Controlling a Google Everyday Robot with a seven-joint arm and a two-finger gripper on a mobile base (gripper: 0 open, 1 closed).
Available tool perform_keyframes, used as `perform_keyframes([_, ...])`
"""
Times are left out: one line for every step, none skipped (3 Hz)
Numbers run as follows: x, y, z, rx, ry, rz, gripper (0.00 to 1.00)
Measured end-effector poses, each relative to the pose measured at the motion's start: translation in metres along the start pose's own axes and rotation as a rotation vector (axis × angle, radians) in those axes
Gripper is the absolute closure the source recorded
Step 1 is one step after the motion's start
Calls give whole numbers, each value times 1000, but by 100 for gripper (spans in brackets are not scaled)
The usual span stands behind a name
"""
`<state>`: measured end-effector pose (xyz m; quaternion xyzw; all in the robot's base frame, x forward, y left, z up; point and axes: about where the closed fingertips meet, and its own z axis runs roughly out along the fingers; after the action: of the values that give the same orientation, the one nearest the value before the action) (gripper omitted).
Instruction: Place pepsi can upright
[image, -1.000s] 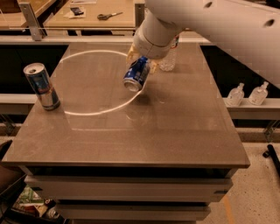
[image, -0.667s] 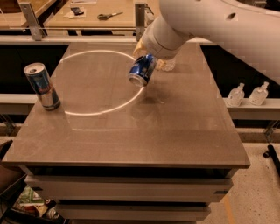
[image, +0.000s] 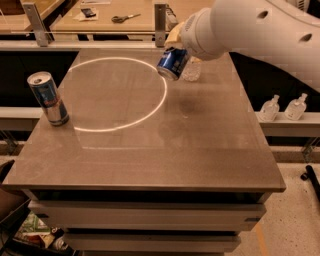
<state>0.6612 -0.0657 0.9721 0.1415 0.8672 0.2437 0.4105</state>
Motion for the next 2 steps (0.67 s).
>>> perform_keyframes([-19, 5, -7, -55, -91, -41, 100])
perform_keyframes([-27, 16, -12, -110, -172, -112, 100])
